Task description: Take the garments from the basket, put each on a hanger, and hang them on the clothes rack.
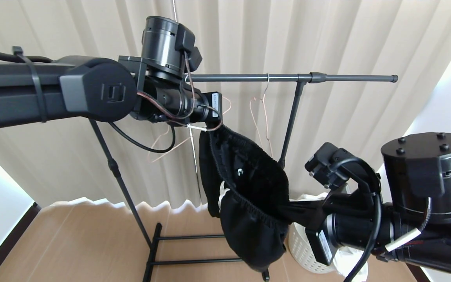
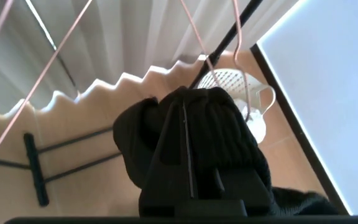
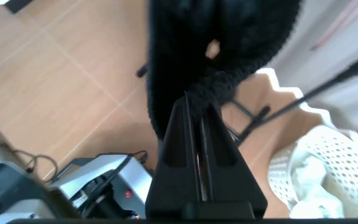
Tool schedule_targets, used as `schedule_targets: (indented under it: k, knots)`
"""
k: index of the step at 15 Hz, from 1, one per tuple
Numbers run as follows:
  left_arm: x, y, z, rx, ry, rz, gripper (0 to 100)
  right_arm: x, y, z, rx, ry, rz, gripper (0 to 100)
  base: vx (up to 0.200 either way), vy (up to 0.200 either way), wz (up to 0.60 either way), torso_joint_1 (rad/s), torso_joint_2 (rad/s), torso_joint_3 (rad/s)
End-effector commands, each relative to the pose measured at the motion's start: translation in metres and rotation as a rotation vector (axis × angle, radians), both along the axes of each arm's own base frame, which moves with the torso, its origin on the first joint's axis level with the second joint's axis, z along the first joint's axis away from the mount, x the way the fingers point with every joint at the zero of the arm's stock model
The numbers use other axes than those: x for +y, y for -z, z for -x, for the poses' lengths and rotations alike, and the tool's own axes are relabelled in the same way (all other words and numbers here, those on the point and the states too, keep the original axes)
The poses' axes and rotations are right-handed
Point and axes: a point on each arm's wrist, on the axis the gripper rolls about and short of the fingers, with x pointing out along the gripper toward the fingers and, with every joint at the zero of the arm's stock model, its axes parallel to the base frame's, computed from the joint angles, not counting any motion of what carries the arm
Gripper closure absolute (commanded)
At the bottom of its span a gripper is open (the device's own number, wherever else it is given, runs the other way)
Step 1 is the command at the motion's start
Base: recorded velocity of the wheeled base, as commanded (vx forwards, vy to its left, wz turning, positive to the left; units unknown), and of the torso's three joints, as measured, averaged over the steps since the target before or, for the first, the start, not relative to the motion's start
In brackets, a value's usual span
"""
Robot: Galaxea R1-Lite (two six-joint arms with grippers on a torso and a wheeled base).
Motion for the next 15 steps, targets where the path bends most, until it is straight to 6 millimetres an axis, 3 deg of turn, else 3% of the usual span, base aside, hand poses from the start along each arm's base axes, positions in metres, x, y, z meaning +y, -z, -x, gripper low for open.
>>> schedule_targets:
  k: [1,4,6,7,9,10,12,15]
  knots:
    - [0.025,-0.01,0.031,0.028,-0.012,-0.028,100,-0.012,-0.002,-0.02,-0.009,0.089,-0.004,100,0.0,0.0,0.0,0.0,0.0,0.0]
    - [0.048,0.012,0.071,0.102,0.014,-0.12,100,-0.013,-0.012,-0.049,-0.04,0.153,-0.04,100,0.0,0.0,0.0,0.0,0.0,0.0]
    - [0.056,0.033,0.099,0.167,0.048,-0.168,100,0.0,-0.012,-0.067,-0.048,0.16,-0.043,100,0.0,0.0,0.0,0.0,0.0,0.0]
    - [0.057,0.036,0.104,0.176,0.053,-0.176,100,0.002,-0.012,-0.07,-0.048,0.16,-0.043,100,0.0,0.0,0.0,0.0,0.0,0.0]
    - [0.057,0.064,0.135,0.254,0.119,-0.233,100,0.02,-0.018,-0.094,-0.066,0.172,-0.083,100,0.0,0.0,0.0,0.0,0.0,0.0]
    - [0.057,0.068,0.139,0.265,0.128,-0.24,100,0.023,-0.019,-0.098,-0.069,0.177,-0.095,100,0.0,0.0,0.0,0.0,0.0,0.0]
    - [0.047,0.079,0.153,0.331,0.144,-0.208,100,0.042,-0.028,-0.124,-0.117,0.213,-0.156,100,0.0,0.0,0.0,0.0,0.0,0.0]
    - [0.029,0.09,0.155,0.399,0.14,-0.181,100,0.065,-0.027,-0.157,-0.152,0.263,-0.19,100,0.0,0.0,0.0,0.0,0.0,0.0]
